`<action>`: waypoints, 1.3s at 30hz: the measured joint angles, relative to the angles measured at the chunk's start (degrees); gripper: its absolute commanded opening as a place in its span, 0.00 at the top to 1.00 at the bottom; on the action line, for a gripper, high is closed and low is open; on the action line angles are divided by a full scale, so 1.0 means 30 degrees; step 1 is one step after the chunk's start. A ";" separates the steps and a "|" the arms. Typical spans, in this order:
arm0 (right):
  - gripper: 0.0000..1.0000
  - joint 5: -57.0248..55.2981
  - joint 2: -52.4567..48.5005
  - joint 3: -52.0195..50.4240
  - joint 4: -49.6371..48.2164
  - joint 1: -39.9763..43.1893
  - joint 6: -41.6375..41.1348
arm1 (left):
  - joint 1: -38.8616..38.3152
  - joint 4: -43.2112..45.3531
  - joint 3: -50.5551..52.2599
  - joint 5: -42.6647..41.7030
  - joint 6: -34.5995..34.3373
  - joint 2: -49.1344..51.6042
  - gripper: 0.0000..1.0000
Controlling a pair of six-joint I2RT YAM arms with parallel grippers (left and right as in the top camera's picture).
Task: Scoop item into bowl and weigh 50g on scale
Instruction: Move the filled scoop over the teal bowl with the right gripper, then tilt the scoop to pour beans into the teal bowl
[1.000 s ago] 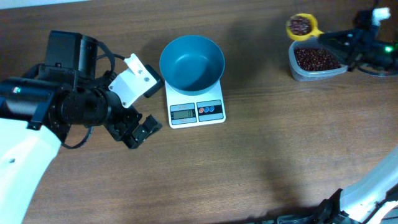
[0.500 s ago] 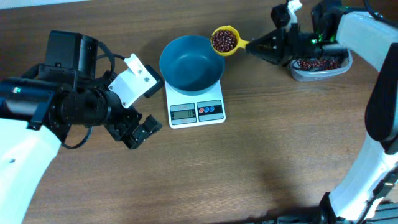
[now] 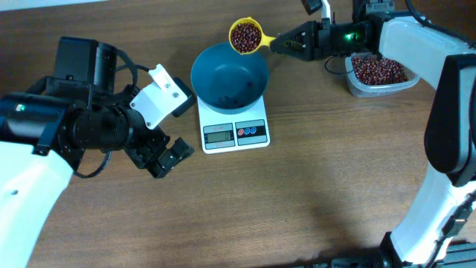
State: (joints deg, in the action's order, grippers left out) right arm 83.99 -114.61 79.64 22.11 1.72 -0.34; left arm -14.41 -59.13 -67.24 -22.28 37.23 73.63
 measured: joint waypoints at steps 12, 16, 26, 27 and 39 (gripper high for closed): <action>0.96 -0.2222 0.0000 0.0000 -0.1836 0.0000 0.3679 | 0.0000 0.0000 0.0000 0.0000 0.0000 0.0000 0.01; 0.96 -0.3592 0.0000 0.0000 -0.1836 0.0000 0.5858 | 0.0000 0.0000 0.0000 0.0000 0.0000 0.0000 0.01; 0.96 -0.5377 0.0087 0.0000 -0.0117 0.0000 0.6426 | 0.0000 0.0000 0.0000 0.0000 0.0000 0.0000 0.01; 0.96 -0.5595 0.0270 0.0000 0.0007 0.0000 0.6426 | 0.0000 0.0000 0.0000 0.0000 0.0000 0.0000 0.01; 0.96 -0.8830 0.2827 0.0000 0.2127 -0.1093 0.7271 | 0.0000 0.0000 0.0000 0.0000 0.0000 0.0000 0.01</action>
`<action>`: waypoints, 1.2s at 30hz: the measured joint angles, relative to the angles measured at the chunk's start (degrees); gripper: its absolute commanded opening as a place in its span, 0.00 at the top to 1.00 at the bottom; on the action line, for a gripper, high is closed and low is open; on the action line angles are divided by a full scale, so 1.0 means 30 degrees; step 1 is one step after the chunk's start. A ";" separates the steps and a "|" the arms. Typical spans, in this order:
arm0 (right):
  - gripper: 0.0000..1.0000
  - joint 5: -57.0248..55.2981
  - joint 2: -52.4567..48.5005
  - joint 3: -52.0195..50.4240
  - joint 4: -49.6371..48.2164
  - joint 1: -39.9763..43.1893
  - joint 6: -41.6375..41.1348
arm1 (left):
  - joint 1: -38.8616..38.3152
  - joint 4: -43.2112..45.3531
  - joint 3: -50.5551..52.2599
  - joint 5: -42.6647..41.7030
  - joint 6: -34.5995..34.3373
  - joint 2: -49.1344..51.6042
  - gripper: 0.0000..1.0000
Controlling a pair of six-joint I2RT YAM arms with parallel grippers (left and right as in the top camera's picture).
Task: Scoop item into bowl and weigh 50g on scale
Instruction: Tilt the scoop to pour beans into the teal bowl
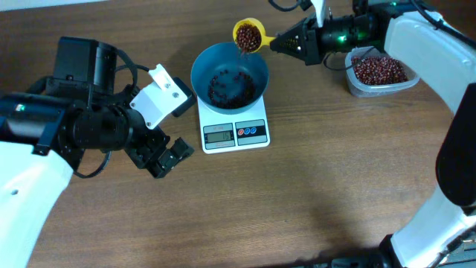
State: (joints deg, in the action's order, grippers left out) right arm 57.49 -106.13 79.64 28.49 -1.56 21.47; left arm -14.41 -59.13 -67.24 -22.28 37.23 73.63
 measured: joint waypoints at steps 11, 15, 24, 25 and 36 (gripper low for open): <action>0.96 -0.3453 0.1625 0.0000 0.2055 -0.0801 0.1399 | 0.0000 0.0000 0.0000 0.0000 0.0000 0.0000 0.01; 0.96 -0.5581 0.2885 0.0000 0.3300 -0.1698 0.1406 | 0.0000 -0.0007 0.0000 0.0000 0.0000 0.0000 0.01; 0.96 -0.8240 0.3075 0.0000 0.3351 -0.3264 0.1406 | 0.0000 0.0000 0.0000 0.0000 0.0000 0.0000 0.01; 0.96 -0.8240 0.3075 0.0000 0.3351 -0.3264 0.1413 | 0.0000 0.0000 0.0000 0.0000 0.0000 0.0000 0.01; 0.96 -0.9377 0.3075 0.0000 0.3351 -0.3512 0.1421 | 0.0000 0.0000 0.0000 0.0000 0.0000 0.0000 0.01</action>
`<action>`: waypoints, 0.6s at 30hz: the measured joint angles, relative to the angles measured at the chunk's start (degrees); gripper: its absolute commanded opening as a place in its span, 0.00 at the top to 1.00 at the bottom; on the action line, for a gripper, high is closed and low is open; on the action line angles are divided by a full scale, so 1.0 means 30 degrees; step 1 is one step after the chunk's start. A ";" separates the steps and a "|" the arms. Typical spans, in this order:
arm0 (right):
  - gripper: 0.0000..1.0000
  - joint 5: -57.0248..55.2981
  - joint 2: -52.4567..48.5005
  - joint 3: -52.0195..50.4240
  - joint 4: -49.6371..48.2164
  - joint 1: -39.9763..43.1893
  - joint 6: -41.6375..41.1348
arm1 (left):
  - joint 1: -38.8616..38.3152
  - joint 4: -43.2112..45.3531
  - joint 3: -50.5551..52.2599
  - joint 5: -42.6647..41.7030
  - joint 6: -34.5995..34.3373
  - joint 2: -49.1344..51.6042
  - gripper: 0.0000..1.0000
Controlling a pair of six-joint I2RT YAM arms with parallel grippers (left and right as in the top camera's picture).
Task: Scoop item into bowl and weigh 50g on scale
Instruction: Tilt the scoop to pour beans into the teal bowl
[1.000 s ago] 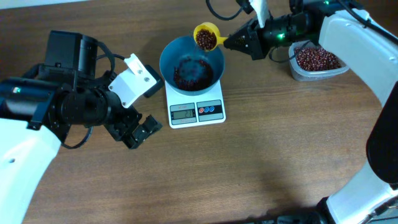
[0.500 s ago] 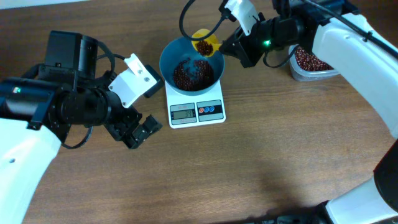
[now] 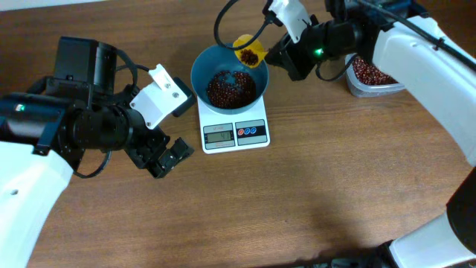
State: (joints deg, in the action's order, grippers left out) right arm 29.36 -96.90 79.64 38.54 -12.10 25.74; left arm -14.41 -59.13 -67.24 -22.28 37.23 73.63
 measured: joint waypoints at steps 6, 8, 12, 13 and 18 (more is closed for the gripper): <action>0.96 -0.3242 0.0000 0.0022 -0.0277 -0.1719 -0.0102 | 0.0000 0.0000 0.0000 0.0000 0.0000 0.0000 0.01; 0.96 -0.3191 0.0000 0.0022 -0.0277 -0.1719 -0.0211 | 0.0000 0.0000 0.0000 0.0000 0.0000 0.0000 0.01; 0.96 -0.2783 0.0000 0.0022 -0.0270 -0.1719 -0.0590 | 0.0000 0.0000 0.0000 0.0000 0.0000 0.0000 0.01; 0.96 -0.2754 0.0000 0.0022 -0.0262 -0.1719 -0.0597 | 0.0000 0.0000 0.0000 0.0000 0.0000 0.0000 0.01; 0.96 -0.2535 0.0000 0.0022 -0.0226 -0.1719 -0.0597 | 0.0000 0.0000 0.0000 0.0000 0.0000 0.0000 0.01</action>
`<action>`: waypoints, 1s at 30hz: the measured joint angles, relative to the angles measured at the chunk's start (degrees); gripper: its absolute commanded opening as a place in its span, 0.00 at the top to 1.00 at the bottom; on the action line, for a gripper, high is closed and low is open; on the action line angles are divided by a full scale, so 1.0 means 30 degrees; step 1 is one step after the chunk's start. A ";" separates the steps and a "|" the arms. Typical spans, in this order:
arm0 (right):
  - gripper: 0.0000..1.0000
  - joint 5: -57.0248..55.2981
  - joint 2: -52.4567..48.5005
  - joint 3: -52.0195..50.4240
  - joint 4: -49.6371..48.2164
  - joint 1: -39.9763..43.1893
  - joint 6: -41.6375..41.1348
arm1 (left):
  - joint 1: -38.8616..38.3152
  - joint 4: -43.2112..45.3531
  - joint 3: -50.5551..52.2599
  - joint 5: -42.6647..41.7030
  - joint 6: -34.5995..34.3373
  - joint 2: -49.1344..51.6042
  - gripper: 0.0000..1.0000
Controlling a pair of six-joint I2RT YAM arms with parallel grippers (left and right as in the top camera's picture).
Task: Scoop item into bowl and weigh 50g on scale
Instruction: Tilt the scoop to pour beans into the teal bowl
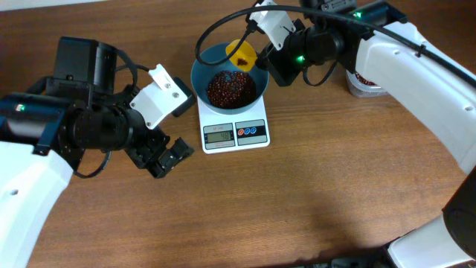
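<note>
A blue bowl [257, 77] holding a pile of red beans [228, 87] stands on a white scale [235, 134] at the table's middle back. My right gripper [262, 57] is shut on the handle of a yellow scoop [242, 53], which is tipped steeply over the bowl's far rim, a few beans still in it. My left gripper [166, 158] hangs low to the left of the scale, apart from it; it looks open with nothing in it.
A clear tub of red beans [362, 80] sits at the back right, mostly hidden under my right arm. My left arm covers the table's left side.
My right gripper has moved a little left and turned the scoop further over. Fewer beans show in the scoop. The left arm has not moved.
My right gripper held a full scoop level at the bowl's far rim, the bowl nearly bare. Then the scoop was tilted and beans lay in the bowl. The pile then grew, and now the scoop is tipped steeply, almost emptied.
</note>
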State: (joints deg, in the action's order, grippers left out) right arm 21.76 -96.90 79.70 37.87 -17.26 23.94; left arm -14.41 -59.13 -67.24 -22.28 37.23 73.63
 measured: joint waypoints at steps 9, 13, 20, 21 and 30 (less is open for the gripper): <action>0.96 0.0051 0.0000 0.0000 0.0102 0.0000 0.0007 | 0.0000 0.0000 0.0000 0.0000 0.0000 0.0000 0.01; 0.96 -0.0029 0.0000 0.0036 0.0117 0.0000 -0.0007 | 0.0000 0.0000 0.0000 0.0000 0.0000 0.0000 0.01; 0.96 -0.0765 0.0000 0.0364 0.0248 0.0000 -0.0015 | 0.0000 0.0000 0.0000 0.0000 0.0000 0.0000 0.01; 0.96 -0.0765 0.0000 0.0364 0.0248 0.0000 0.0000 | 0.0000 0.0000 0.0000 0.0000 0.0000 0.0000 0.01; 0.96 -0.6900 0.0000 0.0364 0.0175 -0.3016 0.1392 | 0.0007 -0.0007 0.0000 0.0000 0.0000 0.0000 0.01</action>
State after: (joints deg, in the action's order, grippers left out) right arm 1.06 -96.90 80.79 38.39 -26.30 28.12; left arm -14.39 -59.16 -67.24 -22.28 37.23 73.63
